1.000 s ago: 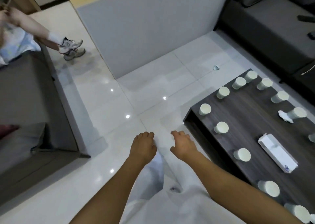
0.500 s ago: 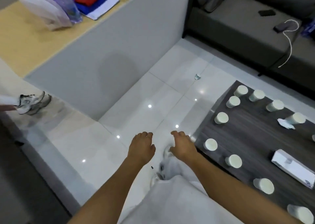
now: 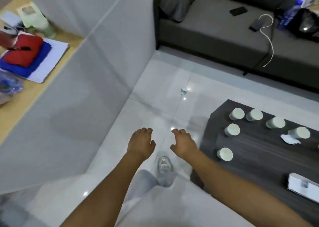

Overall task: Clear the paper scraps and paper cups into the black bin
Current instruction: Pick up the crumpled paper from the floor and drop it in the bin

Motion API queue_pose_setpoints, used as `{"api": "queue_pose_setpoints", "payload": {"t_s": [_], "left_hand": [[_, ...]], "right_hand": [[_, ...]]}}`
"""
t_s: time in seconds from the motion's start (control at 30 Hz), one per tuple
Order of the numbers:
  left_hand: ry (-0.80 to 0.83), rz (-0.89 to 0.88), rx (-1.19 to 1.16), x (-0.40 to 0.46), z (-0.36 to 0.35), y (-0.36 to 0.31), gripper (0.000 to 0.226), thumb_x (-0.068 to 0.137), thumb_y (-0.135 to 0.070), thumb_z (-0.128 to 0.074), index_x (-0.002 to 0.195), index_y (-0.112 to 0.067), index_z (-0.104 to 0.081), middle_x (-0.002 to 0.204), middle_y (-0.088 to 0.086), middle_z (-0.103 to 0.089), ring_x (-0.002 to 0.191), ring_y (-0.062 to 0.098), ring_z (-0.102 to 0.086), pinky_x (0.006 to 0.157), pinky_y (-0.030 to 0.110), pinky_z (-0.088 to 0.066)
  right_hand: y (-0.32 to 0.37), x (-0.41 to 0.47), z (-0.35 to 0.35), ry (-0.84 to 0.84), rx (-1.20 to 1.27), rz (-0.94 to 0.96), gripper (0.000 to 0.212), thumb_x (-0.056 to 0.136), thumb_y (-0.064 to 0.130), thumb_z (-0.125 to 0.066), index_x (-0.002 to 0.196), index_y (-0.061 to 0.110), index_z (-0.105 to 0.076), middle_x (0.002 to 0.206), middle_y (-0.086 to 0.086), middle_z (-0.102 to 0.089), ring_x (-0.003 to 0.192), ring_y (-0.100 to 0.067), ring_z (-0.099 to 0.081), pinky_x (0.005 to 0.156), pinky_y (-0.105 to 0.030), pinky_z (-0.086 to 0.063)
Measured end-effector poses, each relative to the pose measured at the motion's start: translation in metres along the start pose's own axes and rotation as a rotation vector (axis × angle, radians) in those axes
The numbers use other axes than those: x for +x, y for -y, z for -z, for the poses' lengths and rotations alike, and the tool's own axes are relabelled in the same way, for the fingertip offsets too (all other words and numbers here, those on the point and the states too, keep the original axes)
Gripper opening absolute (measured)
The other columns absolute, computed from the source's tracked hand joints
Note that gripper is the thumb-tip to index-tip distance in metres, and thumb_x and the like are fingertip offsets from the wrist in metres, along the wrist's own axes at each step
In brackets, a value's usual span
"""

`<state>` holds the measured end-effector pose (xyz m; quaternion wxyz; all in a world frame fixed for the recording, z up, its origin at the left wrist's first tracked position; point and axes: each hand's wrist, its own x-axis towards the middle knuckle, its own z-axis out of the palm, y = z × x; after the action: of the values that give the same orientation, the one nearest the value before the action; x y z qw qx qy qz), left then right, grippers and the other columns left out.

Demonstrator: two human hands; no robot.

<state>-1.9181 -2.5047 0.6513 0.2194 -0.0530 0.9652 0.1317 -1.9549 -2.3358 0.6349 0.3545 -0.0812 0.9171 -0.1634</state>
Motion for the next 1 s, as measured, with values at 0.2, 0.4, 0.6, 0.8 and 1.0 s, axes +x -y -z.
{"api": "queue_pose_setpoints", "payload": {"t_s": [0.2,0.4,0.6,0.8,1.0], "left_hand": [[0.054,-0.092,0.049,0.099,0.048,0.003,0.045,0.095,-0.028,-0.046,0.138,-0.014,-0.041,0.133,0.005,-0.051,0.120,0.022,-0.047,0.100,0.028,-0.036],[0.096,-0.215,0.128,0.214,0.096,0.008,0.043,0.094,-0.028,-0.047,0.134,-0.013,-0.044,0.131,0.006,-0.051,0.120,0.022,-0.047,0.100,0.029,-0.036],[0.155,-0.380,0.218,0.325,0.141,-0.005,0.040,0.094,-0.024,-0.046,0.131,-0.010,-0.047,0.128,0.008,-0.053,0.118,0.024,-0.048,0.098,0.030,-0.037],[0.230,-0.456,0.270,0.404,0.155,-0.049,0.039,0.093,-0.024,-0.046,0.129,-0.009,-0.048,0.126,0.008,-0.053,0.115,0.025,-0.049,0.095,0.030,-0.037],[0.253,-0.410,0.229,0.472,0.152,-0.090,0.039,0.092,-0.025,-0.047,0.129,-0.011,-0.047,0.125,0.007,-0.053,0.115,0.023,-0.049,0.096,0.031,-0.038]], "right_hand": [[0.011,0.069,0.056,-0.025,0.093,-0.104,0.061,0.089,0.018,-0.055,0.145,0.019,-0.030,0.138,-0.010,-0.039,0.121,-0.029,-0.043,0.095,-0.038,-0.044],[0.024,0.149,0.113,-0.083,0.191,-0.213,0.061,0.090,0.019,-0.055,0.145,0.019,-0.030,0.139,-0.011,-0.038,0.123,-0.030,-0.041,0.097,-0.041,-0.044],[0.025,0.219,0.172,-0.147,0.320,-0.348,0.060,0.090,0.020,-0.055,0.145,0.018,-0.030,0.138,-0.011,-0.039,0.123,-0.031,-0.042,0.096,-0.042,-0.045],[-0.004,0.259,0.211,-0.161,0.420,-0.470,0.057,0.089,0.018,-0.056,0.141,0.020,-0.035,0.136,-0.010,-0.041,0.121,-0.030,-0.043,0.096,-0.042,-0.045],[-0.055,0.314,0.250,-0.075,0.410,-0.477,0.059,0.090,0.023,-0.058,0.142,0.020,-0.032,0.140,-0.009,-0.037,0.124,-0.029,-0.041,0.101,-0.041,-0.043]]}}
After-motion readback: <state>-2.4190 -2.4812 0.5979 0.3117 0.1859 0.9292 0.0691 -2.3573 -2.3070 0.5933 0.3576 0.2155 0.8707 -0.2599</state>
